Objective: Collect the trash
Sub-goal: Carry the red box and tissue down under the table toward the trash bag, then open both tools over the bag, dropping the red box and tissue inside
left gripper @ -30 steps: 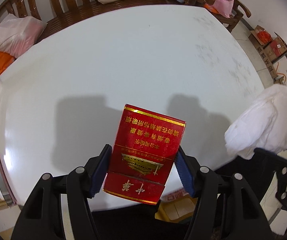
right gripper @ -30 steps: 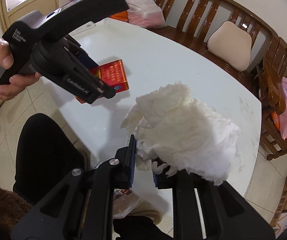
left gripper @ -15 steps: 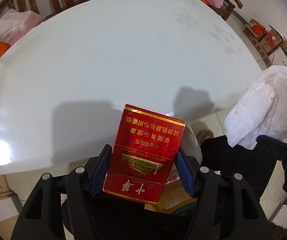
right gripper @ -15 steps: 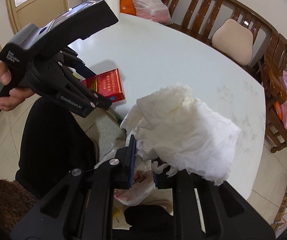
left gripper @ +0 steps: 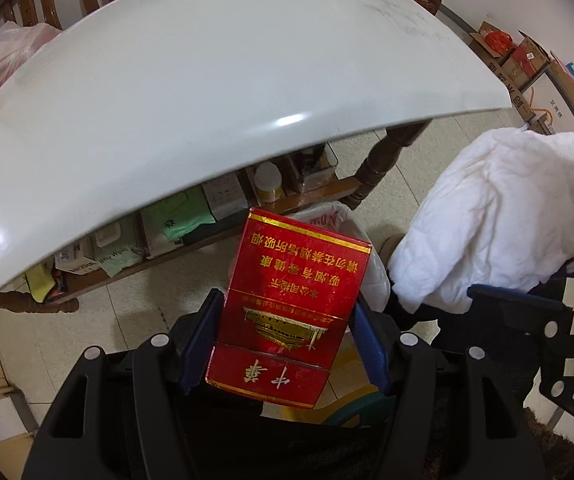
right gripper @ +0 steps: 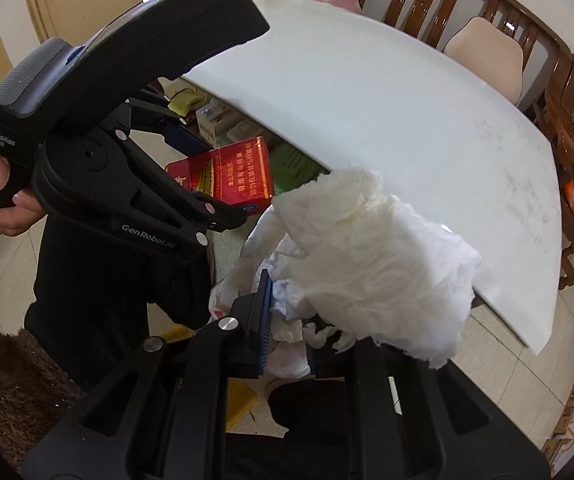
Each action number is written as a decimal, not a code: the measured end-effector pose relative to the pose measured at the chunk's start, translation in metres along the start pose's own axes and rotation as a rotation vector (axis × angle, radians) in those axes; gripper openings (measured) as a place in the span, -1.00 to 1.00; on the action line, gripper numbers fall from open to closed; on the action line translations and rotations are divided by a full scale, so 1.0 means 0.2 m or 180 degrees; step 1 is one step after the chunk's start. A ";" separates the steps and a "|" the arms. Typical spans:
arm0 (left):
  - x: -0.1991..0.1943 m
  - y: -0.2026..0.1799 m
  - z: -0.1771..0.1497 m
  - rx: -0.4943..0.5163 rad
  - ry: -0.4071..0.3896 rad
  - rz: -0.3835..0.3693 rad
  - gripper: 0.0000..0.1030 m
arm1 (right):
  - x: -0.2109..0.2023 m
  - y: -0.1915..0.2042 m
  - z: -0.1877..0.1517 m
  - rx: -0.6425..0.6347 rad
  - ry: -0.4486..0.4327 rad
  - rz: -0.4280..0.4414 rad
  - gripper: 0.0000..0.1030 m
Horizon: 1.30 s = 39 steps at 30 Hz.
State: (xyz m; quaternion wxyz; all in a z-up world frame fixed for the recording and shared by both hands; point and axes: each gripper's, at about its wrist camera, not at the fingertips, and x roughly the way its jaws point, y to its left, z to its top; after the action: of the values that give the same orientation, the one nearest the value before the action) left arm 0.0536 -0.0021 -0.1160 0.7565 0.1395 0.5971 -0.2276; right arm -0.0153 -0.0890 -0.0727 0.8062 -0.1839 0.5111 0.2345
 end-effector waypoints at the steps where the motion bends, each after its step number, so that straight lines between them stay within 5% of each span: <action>1: 0.03 0.00 -0.02 -0.0002 0.0015 -0.0018 0.18 | 0.02 0.01 -0.02 0.0003 0.0031 0.0006 -0.71; 39: 0.95 0.04 -0.12 -0.0236 0.0848 -0.0382 0.19 | 0.91 -0.18 -0.21 0.0334 0.0813 0.0232 -0.71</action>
State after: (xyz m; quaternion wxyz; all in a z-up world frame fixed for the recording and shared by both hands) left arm 0.0713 -0.0177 -0.3058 0.6602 0.1045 0.7074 -0.2297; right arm 0.0420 -0.1061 -0.2537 0.7341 -0.1511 0.6274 0.2112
